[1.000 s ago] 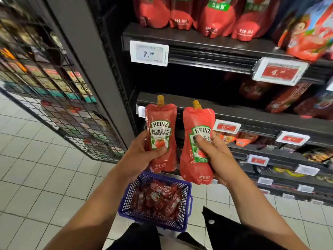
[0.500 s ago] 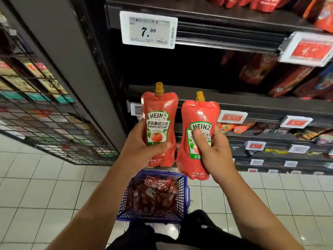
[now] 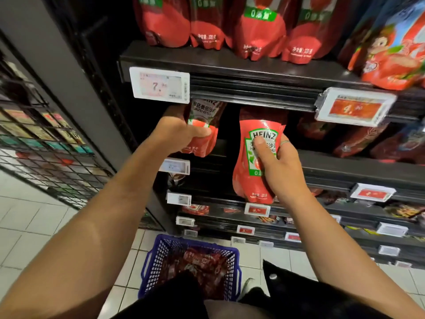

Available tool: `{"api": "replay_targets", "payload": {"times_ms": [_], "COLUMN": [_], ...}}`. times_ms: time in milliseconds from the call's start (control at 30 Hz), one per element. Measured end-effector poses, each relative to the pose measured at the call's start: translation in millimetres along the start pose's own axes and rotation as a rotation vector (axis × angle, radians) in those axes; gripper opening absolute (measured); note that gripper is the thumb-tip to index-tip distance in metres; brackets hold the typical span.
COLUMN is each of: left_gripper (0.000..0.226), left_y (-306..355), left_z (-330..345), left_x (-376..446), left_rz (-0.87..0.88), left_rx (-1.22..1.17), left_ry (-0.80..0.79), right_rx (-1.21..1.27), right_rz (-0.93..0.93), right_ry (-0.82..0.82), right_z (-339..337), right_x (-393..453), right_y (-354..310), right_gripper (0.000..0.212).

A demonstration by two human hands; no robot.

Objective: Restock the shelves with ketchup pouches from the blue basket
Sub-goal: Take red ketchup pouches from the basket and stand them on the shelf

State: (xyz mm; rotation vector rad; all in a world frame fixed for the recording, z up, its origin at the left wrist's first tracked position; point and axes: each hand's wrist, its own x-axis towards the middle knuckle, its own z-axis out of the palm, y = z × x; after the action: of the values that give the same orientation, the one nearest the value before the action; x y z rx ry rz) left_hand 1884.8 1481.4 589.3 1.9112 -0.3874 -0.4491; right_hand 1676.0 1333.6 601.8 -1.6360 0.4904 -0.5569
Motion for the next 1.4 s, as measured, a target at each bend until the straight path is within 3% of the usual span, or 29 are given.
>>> {"api": "replay_targets", "payload": {"times_ms": [100, 267, 400, 533, 633, 733, 833, 1067, 1167, 1267, 1400], "left_gripper": [0.063, 0.043, 0.046, 0.063, 0.066, 0.063, 0.063, 0.063, 0.066, 0.062, 0.097], "left_y": [-7, -26, -31, -28, -29, -30, -24, -28, -33, -36, -40], "left_z": [9, 28, 30, 33, 33, 33, 31, 29, 31, 37, 53], "left_x": [12, 10, 7, 13, 15, 10, 3, 11, 14, 12, -14], "left_rz": [0.033, 0.249, 0.253, 0.282, 0.277, 0.259, 0.275, 0.322, 0.324, 0.303, 0.489], "left_rx": [-0.060, -0.193, -0.154, -0.164, -0.152, -0.170, -0.159, -0.158, -0.159, -0.055, 0.219], "left_ry": [0.040, 0.144, 0.100, 0.055, 0.071, 0.089, 0.077, 0.108, 0.124, 0.247, 0.623], "right_rx": [0.003, 0.004, -0.106, -0.241, -0.443, -0.534, -0.388, -0.109, -0.243, -0.547, -0.650], "right_rz": [0.013, 0.039, 0.014, -0.043, -0.105, -0.028, -0.012, -0.198, -0.108, 0.055, 0.039], "right_ry": [-0.021, -0.005, 0.003, -0.028, -0.006, -0.023, 0.036, 0.063, 0.112, -0.017, 0.011], "right_z": [-4, -6, -6, -3, 3, 10, 17, 23, 22, 21, 27], "right_x": [3, 14, 29, 52, 70, 77, 93, 107, 105, 104, 101], "right_y": [13, 21, 18, 9, 12, 19, 22, 36, 58, 65, 59], "right_gripper": [0.010, 0.011, 0.020, 0.033, 0.044, 0.048, 0.032, 0.028, 0.027, 0.048, 0.056]}}
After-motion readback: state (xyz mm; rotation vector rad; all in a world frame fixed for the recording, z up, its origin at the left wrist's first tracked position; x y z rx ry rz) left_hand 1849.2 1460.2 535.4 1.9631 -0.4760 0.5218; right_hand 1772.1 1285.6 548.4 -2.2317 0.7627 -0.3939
